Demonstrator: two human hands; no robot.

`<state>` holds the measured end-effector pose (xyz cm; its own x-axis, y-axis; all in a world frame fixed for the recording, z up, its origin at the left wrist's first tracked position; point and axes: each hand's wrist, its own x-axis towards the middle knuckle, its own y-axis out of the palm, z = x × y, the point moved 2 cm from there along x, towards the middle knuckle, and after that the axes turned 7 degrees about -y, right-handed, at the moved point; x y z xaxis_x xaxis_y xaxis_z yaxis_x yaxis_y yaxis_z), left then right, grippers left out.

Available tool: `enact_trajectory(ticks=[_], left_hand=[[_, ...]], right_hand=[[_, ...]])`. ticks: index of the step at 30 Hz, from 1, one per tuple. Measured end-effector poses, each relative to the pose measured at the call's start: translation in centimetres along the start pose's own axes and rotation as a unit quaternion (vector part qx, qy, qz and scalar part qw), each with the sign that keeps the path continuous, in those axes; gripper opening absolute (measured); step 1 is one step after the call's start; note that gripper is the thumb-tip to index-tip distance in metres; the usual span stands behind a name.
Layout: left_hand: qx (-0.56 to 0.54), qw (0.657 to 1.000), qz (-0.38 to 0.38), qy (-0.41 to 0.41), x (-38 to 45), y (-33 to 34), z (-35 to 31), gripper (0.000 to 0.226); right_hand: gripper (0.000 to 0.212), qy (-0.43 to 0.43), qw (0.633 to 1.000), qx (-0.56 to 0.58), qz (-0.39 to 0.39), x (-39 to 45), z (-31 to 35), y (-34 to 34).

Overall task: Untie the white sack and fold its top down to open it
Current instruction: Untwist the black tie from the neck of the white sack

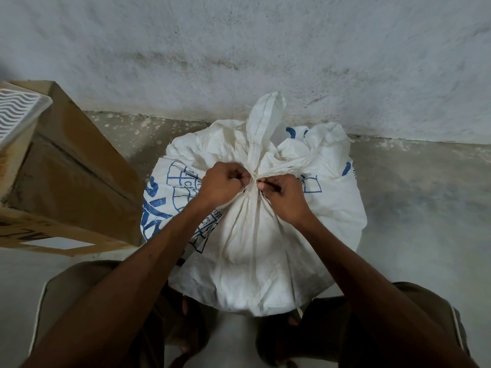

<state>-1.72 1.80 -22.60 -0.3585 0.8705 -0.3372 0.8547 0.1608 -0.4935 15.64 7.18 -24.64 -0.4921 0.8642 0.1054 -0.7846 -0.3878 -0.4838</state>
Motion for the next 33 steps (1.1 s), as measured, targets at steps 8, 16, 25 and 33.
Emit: enact_trajectory(ticks=[8, 16, 25, 33], left_hand=[[-0.234, 0.969, -0.007, -0.081, -0.7, -0.8, -1.4, 0.014], [0.146, 0.938, -0.236, 0.208, -1.8, -3.0, -2.4, 0.013], [0.207, 0.955, -0.060, 0.202, -2.0, 1.9, -0.5, 0.027], [0.230, 0.949, -0.077, 0.201, -0.4, 3.0, 0.7, 0.028]], right_hand=[[0.011, -0.001, 1.000, -0.001, -0.004, -0.2, -0.1, -0.3], [0.009, 0.004, 1.000, 0.009, 0.006, 0.0, 0.2, -0.1], [0.024, 0.007, 1.000, 0.016, 0.004, 0.3, 0.4, -0.1], [0.022, 0.067, 0.994, 0.089, -0.003, -0.3, 1.3, 0.4]])
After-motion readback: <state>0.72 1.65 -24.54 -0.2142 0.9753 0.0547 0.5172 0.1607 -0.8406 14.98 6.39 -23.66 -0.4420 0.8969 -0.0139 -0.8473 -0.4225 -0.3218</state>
